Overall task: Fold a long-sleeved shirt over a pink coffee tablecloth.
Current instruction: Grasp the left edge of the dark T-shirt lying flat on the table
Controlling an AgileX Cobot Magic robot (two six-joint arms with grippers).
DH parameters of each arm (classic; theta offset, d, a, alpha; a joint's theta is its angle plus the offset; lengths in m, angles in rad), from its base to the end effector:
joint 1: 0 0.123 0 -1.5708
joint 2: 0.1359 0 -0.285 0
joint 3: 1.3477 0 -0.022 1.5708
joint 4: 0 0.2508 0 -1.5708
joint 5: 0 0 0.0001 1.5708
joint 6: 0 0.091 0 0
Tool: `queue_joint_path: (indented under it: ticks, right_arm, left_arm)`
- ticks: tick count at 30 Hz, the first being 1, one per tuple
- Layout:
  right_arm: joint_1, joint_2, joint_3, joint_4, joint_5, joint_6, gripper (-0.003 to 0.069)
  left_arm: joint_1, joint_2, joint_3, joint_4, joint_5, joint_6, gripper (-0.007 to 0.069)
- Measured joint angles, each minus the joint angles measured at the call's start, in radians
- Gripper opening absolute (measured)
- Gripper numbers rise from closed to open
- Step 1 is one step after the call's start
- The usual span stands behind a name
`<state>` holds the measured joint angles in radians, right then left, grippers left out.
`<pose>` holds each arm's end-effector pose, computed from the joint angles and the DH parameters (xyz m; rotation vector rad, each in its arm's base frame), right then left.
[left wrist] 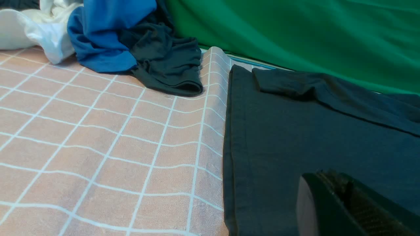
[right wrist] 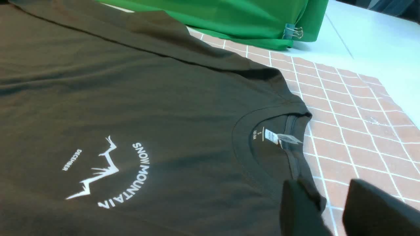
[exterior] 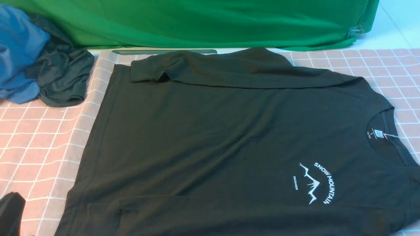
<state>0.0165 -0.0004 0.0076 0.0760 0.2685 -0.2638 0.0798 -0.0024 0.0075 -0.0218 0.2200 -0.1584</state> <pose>0.0552 0.0028 0.1864 -0.1964 1.7488 -0.1089 0.0557 0.0040 0.1908 -0.2176 1.6954 -0.0784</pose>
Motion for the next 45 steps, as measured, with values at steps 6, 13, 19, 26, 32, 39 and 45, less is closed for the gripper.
queue_joint_path:
  ticks: [6,13,19,26,32,39,45]
  right_arm:
    - [0.000,0.000,0.000,0.000,0.000,0.000,0.0248]
    - [0.000,0.000,0.000,0.000,0.000,0.000,0.0248]
    - [0.000,0.000,0.000,0.000,-0.001,0.000,0.0248]
    - [0.000,0.000,0.000,0.000,-0.001,0.000,0.0248]
    - [0.000,0.000,0.000,0.000,-0.001,0.000,0.0248]
    - [0.000,0.000,0.000,0.000,-0.007,-0.001,0.0248]
    - [0.000,0.000,0.000,0.129,-0.184,0.135,0.0248]
  left_arm:
    - [0.000,0.000,0.000,0.000,0.000,0.000,0.0014]
    - [0.000,0.000,0.000,0.000,0.000,0.000,0.0014]
    - [0.000,0.000,0.000,0.022,0.000,0.006,0.0014]
    - [0.000,0.000,0.000,-0.104,-0.201,-0.047,0.0014]
    - [0.000,0.000,0.000,-0.295,-0.502,-0.180,0.0014]
    - [0.000,0.000,0.000,-0.271,-0.659,-0.221,0.0014]
    - [0.000,0.000,-0.004,-0.211,-0.862,-0.395,0.0014]
